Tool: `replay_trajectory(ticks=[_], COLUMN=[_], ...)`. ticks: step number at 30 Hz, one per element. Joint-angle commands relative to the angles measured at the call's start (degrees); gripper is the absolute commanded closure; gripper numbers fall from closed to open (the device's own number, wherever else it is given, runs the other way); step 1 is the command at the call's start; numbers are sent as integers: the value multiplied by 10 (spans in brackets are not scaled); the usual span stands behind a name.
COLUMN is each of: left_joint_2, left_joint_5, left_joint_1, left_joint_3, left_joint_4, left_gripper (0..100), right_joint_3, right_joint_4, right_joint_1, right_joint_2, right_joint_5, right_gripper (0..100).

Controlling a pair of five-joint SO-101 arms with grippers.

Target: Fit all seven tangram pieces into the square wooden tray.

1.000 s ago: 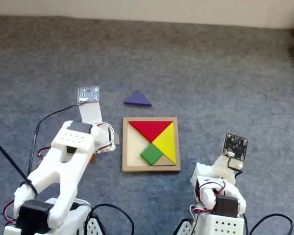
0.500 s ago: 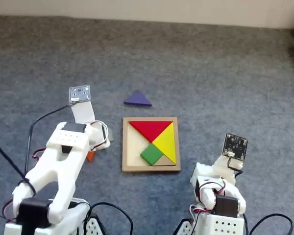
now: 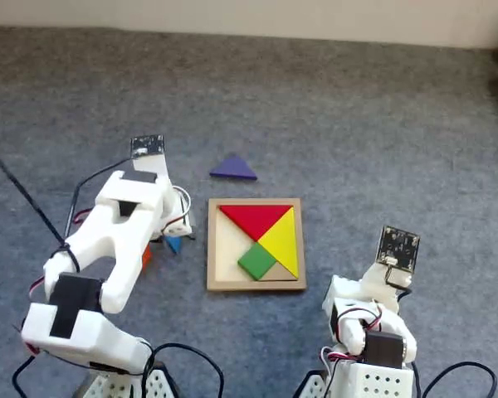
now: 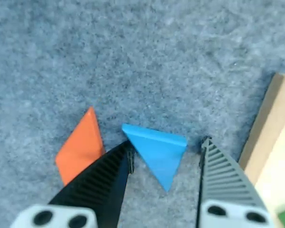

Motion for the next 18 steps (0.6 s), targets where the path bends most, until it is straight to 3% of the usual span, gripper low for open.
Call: replay_trajectory(ticks=[1, 5, 15, 18], left_joint_2=[6, 6, 4, 4], left_joint_5=[1, 1, -1, -38], left_joint_1=[-7, -6, -3, -2], left_joint_3=[-16, -16, -39, -65], left_joint_4=[6, 6, 11, 26], left_gripper=[863, 913, 916, 916], right_joint_3=[78, 78, 78, 78], right_joint_4=[5, 5, 5, 5], right_joint_1=[2, 2, 2, 2], right_joint_2=[-13, -13, -13, -13], right_joint_5=[4, 4, 4, 4], right_gripper=[965, 965, 965, 965])
